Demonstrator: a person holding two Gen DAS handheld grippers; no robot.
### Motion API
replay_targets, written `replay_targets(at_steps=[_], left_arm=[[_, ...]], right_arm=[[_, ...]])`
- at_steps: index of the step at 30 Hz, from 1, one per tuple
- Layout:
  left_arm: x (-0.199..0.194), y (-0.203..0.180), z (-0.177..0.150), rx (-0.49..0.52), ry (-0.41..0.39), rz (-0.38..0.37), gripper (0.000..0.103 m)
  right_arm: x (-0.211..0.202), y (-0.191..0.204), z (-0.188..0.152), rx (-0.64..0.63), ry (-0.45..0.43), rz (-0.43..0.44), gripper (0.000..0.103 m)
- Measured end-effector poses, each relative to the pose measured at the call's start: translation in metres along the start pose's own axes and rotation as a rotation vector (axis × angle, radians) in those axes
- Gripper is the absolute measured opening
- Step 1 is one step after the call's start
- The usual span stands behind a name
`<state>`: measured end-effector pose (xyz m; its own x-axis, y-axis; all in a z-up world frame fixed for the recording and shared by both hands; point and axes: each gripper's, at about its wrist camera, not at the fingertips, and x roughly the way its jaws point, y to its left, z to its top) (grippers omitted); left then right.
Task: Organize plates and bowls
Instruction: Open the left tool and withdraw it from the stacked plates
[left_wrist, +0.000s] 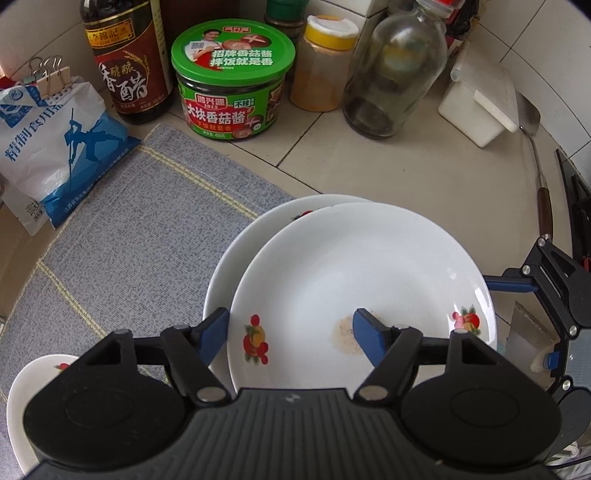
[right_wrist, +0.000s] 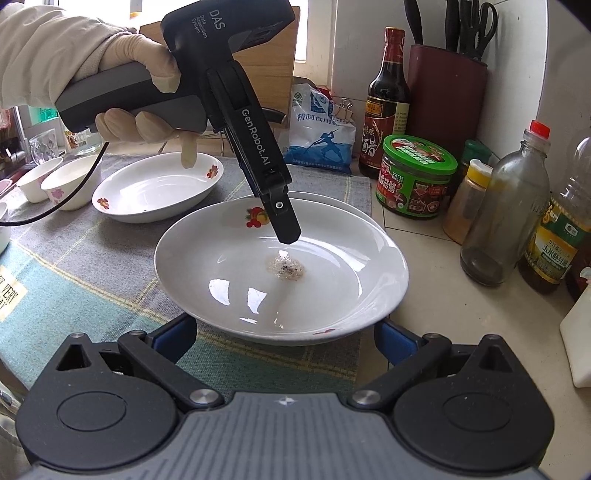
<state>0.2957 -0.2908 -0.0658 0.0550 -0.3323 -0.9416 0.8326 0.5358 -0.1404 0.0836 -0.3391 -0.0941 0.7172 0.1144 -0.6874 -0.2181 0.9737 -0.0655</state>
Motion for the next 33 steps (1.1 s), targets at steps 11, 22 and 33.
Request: replay_targets(at_steps=[11,22,33], left_arm=[[-0.005,-0.002,-0.005,-0.006,-0.036,0.037,0.073],[-0.046,-0.007,-0.031,-0.071,-0.219,0.141,0.078],[-0.09,-0.039,-0.138,-0.249,-0.444,0.398,0.09]], right_arm=[[-0.003,0.004,-0.001,-0.019,0.02,0.019,0.103],[-0.016,-0.003,-0.004,0.031,-0.034,0.037,0.103],[-0.009,0.004,0.017,0.061,-0.084,0.094,0.103]])
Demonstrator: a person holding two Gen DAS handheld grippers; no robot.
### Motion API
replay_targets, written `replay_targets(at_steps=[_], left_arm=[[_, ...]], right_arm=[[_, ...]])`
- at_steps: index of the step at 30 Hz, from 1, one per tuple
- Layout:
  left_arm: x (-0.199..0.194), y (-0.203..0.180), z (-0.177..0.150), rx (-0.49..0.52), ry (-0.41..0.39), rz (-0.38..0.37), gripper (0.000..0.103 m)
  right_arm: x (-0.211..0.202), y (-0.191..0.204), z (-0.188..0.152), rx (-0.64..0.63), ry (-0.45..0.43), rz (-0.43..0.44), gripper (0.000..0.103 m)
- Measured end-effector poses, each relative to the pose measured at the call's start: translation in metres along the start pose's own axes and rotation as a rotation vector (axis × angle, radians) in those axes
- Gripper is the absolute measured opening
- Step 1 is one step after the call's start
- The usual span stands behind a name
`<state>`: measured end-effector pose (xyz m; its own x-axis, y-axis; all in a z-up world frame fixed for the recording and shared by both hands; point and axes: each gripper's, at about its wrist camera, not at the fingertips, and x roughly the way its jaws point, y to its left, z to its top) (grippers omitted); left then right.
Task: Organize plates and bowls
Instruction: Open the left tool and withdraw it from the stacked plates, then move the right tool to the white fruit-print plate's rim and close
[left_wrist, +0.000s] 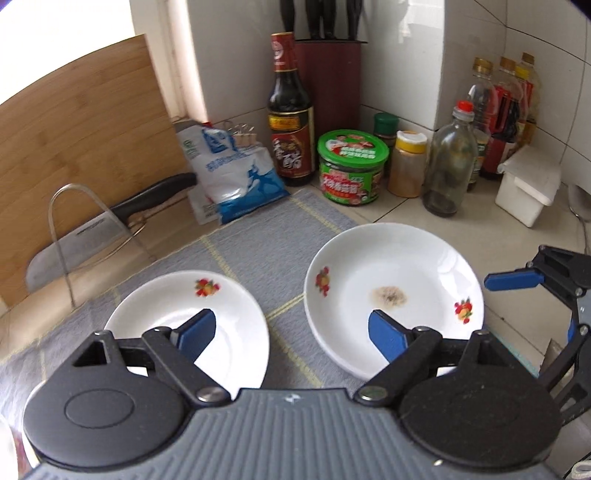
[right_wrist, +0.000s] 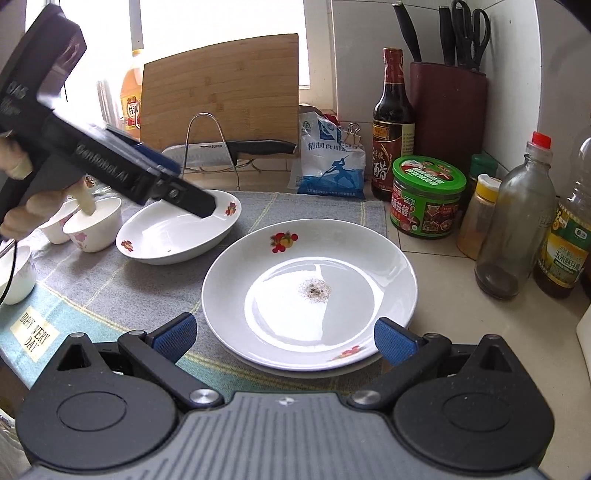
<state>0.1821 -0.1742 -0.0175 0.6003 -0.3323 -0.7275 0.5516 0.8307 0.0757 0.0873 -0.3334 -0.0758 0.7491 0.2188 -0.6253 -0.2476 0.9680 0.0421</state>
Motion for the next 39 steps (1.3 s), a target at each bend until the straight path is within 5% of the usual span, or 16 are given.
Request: replay_targets(at_steps=[11,22,28,39], left_arm=[[-0.01,0.031,-0.078,-0.149,0.016,0.23,0.091],[0.027,0.049,-0.1,-0.185,0.042,0.189,0.092],[0.037,0.063,-0.097,-0.26,0.037,0.148,0.103],[0.043,0.065,-0.092,-0.283,0.003,0.17,0.103]], right_arm=[[0.022,0.044,0.025,-0.061,0.038,-0.006,0.103],[0.036,0.079,0.041,-0.132,0.113,-0.02,0.103],[0.054,0.082,0.051,-0.156,0.164,0.035,0.103],[0.124,0.073,0.108,-0.279,0.227,0.167,0.103]])
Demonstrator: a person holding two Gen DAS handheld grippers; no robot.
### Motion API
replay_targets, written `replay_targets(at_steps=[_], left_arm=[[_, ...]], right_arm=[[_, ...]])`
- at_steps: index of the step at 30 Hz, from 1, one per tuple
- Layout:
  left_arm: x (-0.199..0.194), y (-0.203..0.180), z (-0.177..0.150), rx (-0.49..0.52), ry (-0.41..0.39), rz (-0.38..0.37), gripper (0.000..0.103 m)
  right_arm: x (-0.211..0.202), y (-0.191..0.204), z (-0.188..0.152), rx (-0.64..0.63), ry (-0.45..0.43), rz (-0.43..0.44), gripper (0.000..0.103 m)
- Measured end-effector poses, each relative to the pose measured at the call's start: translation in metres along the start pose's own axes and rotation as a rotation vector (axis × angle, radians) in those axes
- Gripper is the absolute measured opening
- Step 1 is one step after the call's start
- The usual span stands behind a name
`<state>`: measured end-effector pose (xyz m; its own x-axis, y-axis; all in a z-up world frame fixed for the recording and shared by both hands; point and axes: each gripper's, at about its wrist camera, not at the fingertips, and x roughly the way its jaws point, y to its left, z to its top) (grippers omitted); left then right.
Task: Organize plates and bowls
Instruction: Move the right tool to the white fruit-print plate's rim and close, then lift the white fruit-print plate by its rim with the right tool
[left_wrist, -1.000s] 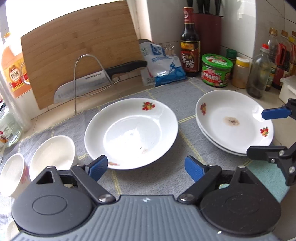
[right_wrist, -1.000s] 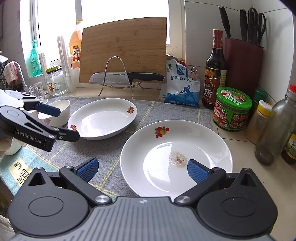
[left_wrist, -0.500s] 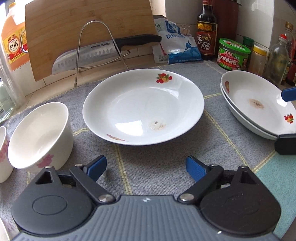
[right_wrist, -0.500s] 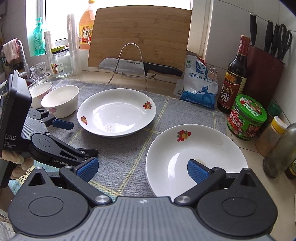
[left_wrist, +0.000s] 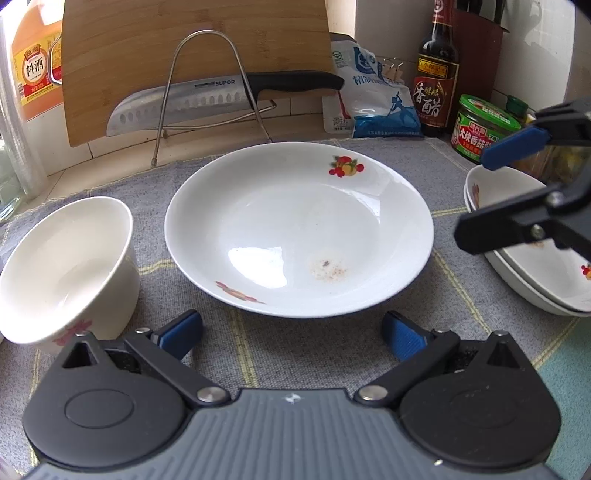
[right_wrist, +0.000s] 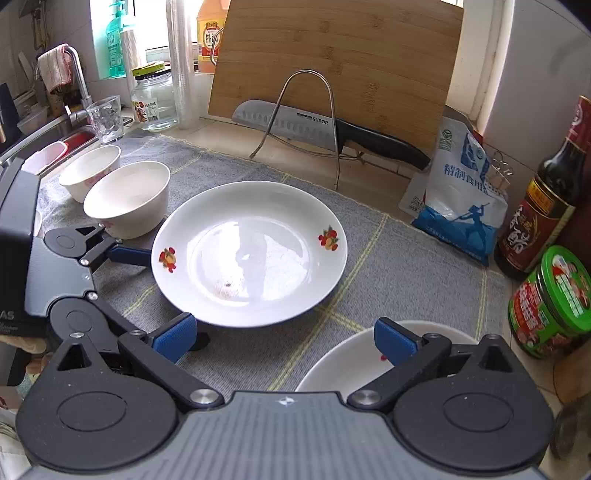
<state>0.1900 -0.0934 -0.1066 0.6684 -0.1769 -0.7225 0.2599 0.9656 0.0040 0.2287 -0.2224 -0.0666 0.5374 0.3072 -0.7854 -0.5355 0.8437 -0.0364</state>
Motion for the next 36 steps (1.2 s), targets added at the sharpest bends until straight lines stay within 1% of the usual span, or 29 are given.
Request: replay_targets(at_steps=[5,8,11,14,21,30,36], left_arm=[[0.0,0.0,-0.001,-0.011,-0.021,0.012,0.103],[0.001,-0.001,0.0,-0.024,-0.023,0.023,0.103],[0.001,-0.001,0.0,-0.033,-0.036,0.031,0.103],[0.0,-0.001,-0.001,-0.031,-0.049,0.031,0.103],[0.0,-0.001,0.002,-0.016,-0.035,0.023,0.103],[-0.001,-0.001,0.001,0.013,-0.044,0.022,0.103],[-0.001,-0.001,0.001,0.012,-0.049,0.011,0.102]], right_arm=[[0.032,-0.018,0.032,-0.037,0.029,0.077,0.103],[0.053,-0.031,0.049,-0.027,0.055,0.14,0.103],[0.071,-0.043,0.062,-0.016,0.08,0.189,0.103],[0.087,-0.049,0.072,-0.024,0.104,0.219,0.103],[0.115,-0.053,0.081,-0.056,0.174,0.252,0.103],[0.137,-0.051,0.092,-0.083,0.252,0.334,0.103],[0.147,-0.048,0.099,-0.104,0.282,0.379,0.103]])
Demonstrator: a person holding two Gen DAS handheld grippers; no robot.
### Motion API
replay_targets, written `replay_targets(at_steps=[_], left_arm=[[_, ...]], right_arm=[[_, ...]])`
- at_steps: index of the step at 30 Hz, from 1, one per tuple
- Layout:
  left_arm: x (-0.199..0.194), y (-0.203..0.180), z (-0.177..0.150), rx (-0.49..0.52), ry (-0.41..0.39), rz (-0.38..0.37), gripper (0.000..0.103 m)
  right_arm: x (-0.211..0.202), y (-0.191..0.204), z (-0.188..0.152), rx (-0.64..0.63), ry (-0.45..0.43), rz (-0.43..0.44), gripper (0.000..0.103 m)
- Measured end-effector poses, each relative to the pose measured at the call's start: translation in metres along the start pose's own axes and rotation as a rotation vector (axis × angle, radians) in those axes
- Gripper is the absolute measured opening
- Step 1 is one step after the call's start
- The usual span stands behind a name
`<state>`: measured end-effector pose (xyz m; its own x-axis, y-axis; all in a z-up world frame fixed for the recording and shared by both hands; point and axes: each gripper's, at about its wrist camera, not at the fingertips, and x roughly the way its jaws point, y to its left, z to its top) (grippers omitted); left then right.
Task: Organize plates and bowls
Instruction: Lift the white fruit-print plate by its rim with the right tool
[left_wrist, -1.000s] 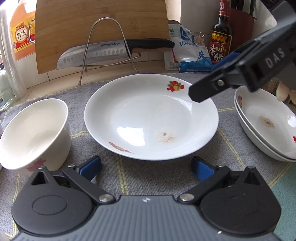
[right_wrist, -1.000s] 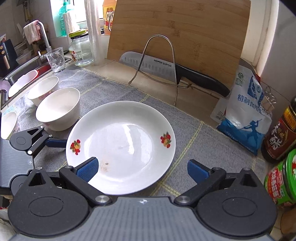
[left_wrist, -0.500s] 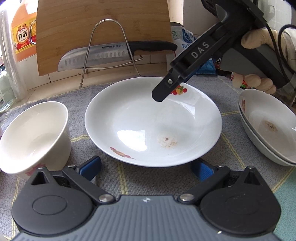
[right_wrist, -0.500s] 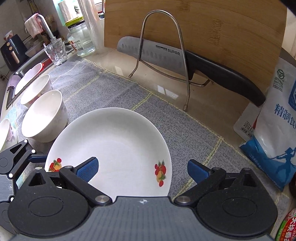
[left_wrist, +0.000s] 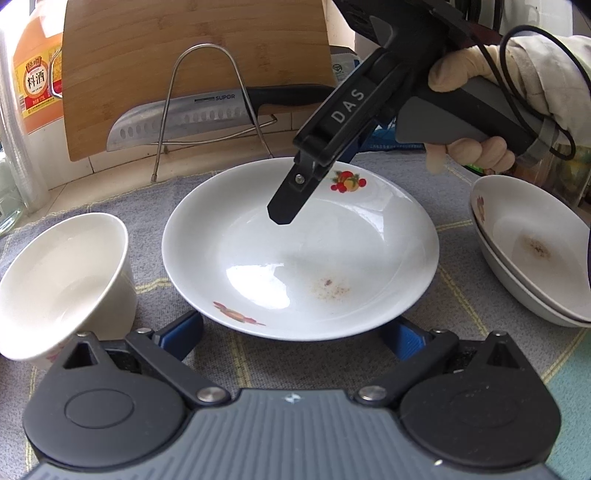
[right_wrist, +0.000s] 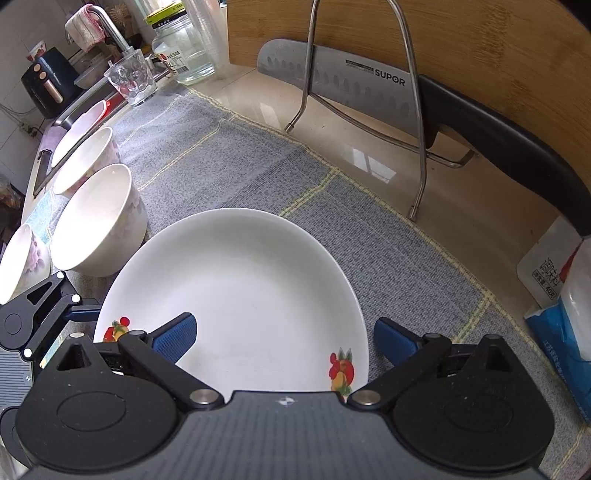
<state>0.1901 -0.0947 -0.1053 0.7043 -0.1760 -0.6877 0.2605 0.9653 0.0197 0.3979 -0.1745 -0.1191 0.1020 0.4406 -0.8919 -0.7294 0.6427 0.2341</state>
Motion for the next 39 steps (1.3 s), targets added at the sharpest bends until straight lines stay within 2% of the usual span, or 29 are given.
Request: replay_targets(at_steps=[11,21,26,39], left_arm=[[0.002,-0.001,0.002,0.005,-0.006,-0.009,0.099],[0.002,-0.002,0.002,0.014,-0.013,-0.002,0.099],[0.001,-0.004,0.001,0.022,-0.02,0.007,0.099],[-0.004,-0.005,-0.001,0.038,-0.025,0.007,0.099]], right_arm=[[0.005,-0.005,0.014,-0.027,0.051,0.096,0.103],[0.01,0.0,0.023,-0.07,0.085,0.149,0.103],[0.011,-0.005,0.027,-0.05,0.099,0.184,0.103],[0.008,-0.005,0.024,-0.03,0.097,0.196,0.103]])
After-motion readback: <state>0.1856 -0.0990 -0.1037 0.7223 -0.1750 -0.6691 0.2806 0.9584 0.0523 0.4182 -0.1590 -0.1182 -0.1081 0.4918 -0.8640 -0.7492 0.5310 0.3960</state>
